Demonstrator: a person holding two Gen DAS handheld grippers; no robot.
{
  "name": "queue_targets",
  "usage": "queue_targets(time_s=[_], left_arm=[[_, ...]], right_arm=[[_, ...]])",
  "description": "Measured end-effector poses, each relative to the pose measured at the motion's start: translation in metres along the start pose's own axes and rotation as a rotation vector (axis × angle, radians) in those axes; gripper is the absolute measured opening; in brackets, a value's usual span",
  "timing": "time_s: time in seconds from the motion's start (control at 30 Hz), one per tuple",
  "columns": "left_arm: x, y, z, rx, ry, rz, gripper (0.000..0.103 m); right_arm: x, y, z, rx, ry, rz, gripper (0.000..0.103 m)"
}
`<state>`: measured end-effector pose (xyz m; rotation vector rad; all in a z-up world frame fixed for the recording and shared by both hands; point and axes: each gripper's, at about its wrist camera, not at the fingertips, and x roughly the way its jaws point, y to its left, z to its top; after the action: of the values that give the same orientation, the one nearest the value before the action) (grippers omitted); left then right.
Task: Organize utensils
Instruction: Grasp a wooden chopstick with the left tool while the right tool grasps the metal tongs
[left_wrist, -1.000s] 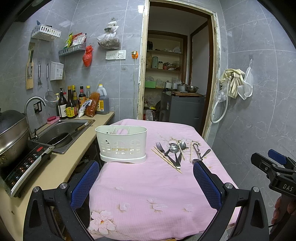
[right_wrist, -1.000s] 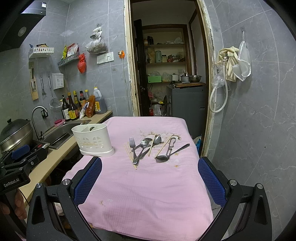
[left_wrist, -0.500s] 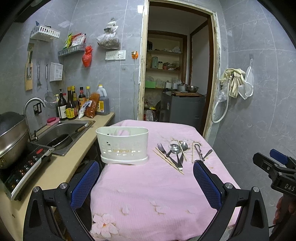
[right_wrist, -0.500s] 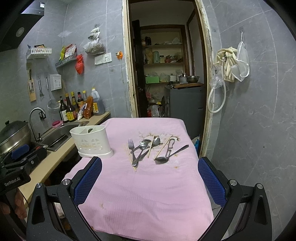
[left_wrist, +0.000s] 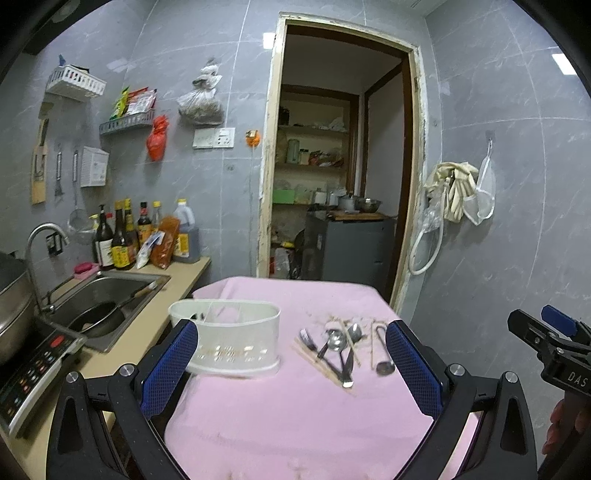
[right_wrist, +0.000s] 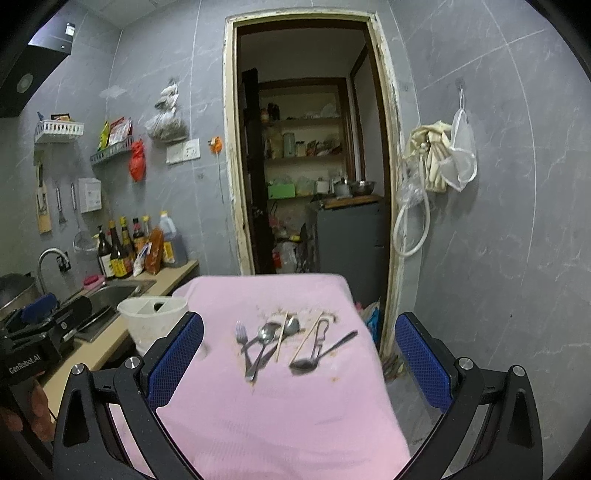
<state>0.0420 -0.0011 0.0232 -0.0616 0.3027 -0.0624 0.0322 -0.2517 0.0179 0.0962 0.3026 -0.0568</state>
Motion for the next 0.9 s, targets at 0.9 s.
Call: queue_targets(time_s=[0.9], left_arm=[[0.185,-0.064,-0.001,-0.007,0.141,0.031,0.102]], right_arm=[[0.210,-0.061,0.009,-0.010,0.195,0.063,0.102]])
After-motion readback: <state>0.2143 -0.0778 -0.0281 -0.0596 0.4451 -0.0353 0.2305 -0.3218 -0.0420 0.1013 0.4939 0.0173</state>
